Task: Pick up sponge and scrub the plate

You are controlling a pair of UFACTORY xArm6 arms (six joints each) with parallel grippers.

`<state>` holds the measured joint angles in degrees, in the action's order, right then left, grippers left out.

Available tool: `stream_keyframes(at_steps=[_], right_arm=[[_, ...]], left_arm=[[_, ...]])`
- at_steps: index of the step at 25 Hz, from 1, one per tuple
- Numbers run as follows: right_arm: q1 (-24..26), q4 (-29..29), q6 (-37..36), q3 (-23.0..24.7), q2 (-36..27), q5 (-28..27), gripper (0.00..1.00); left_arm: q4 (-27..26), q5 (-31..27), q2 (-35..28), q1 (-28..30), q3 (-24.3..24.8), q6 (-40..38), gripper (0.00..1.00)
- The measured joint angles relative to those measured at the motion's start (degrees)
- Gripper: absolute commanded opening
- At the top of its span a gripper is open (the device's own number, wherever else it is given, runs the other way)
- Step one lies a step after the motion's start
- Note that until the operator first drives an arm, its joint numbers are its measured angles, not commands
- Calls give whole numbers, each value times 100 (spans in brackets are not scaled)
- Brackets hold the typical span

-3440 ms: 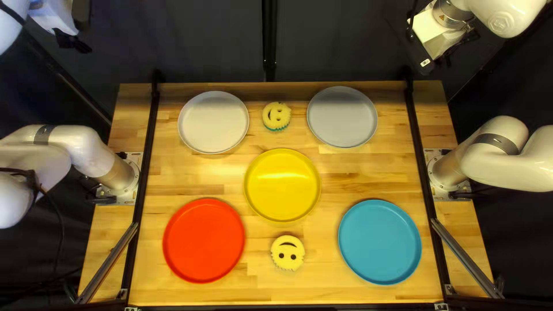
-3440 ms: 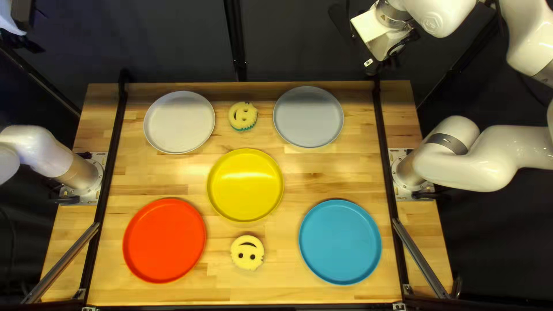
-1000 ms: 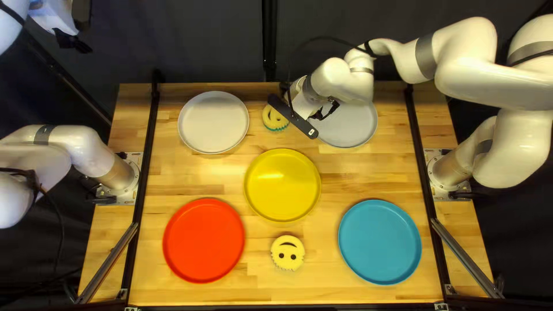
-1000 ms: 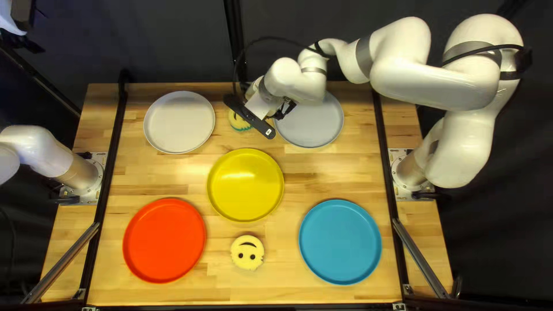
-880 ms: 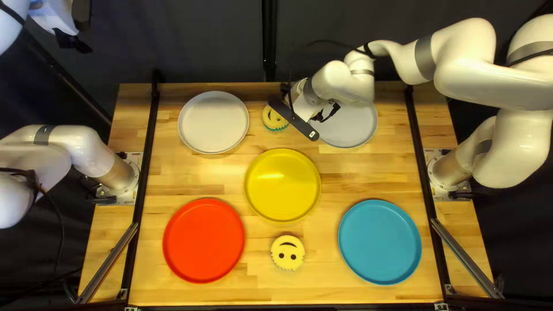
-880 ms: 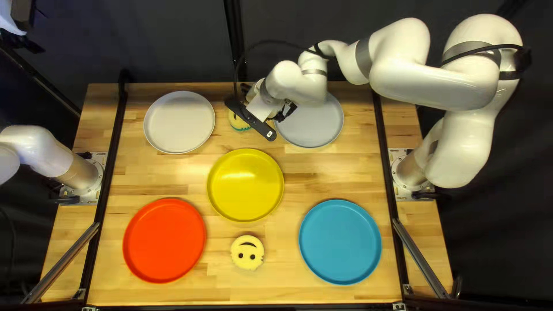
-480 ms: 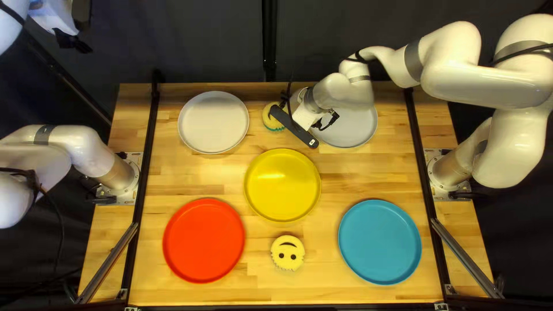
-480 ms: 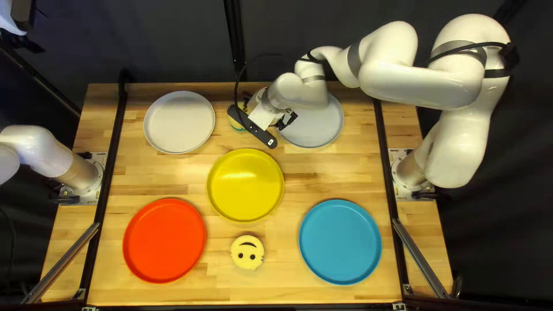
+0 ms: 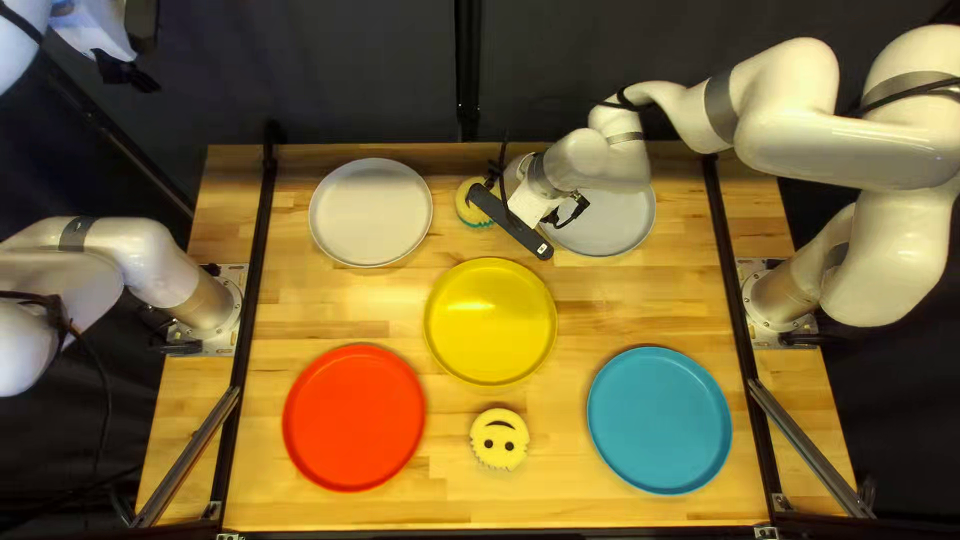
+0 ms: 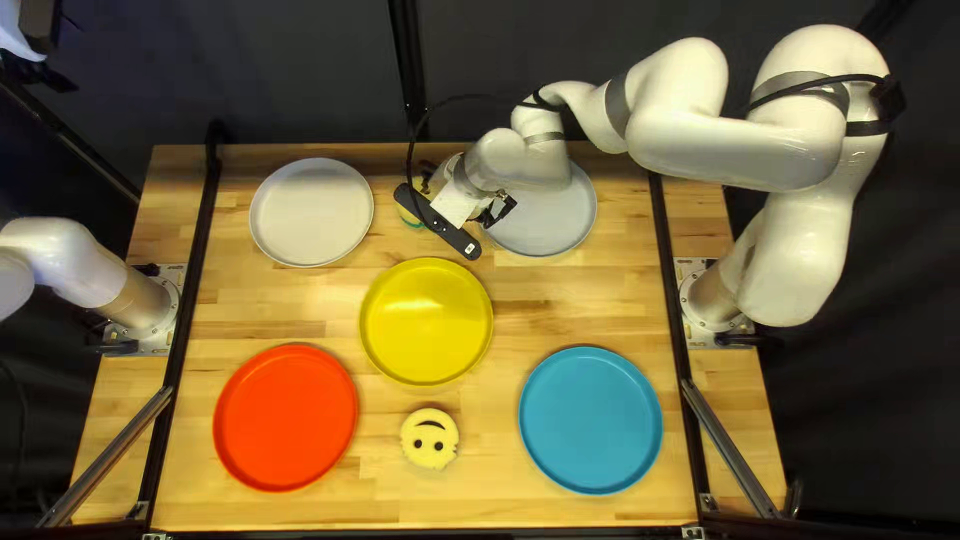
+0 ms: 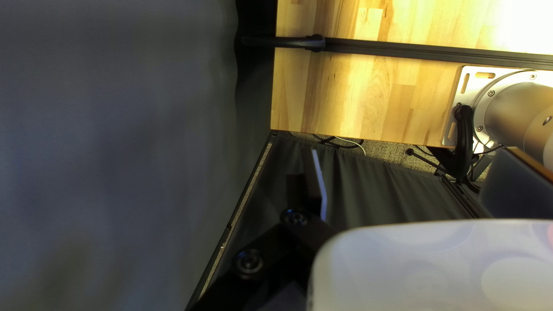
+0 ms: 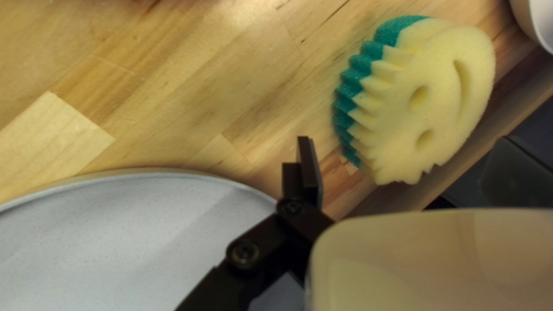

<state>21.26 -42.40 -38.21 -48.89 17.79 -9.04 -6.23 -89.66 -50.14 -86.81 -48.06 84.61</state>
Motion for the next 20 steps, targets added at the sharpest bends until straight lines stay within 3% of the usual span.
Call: stream_keyframes(at_steps=[5,10,18,20], right_arm=[[58,-772,540,-113,226,230,100],[193,-1137,713,-184,340,380,100],[397,-829,232,-263,443,490,100],[428,-794,182,-278,477,524,86]], left_arm=[[0,0,0,0,0,0,100],[0,0,0,0,0,0,100],[0,0,0,0,0,0,100],[0,0,0,0,0,0,100]])
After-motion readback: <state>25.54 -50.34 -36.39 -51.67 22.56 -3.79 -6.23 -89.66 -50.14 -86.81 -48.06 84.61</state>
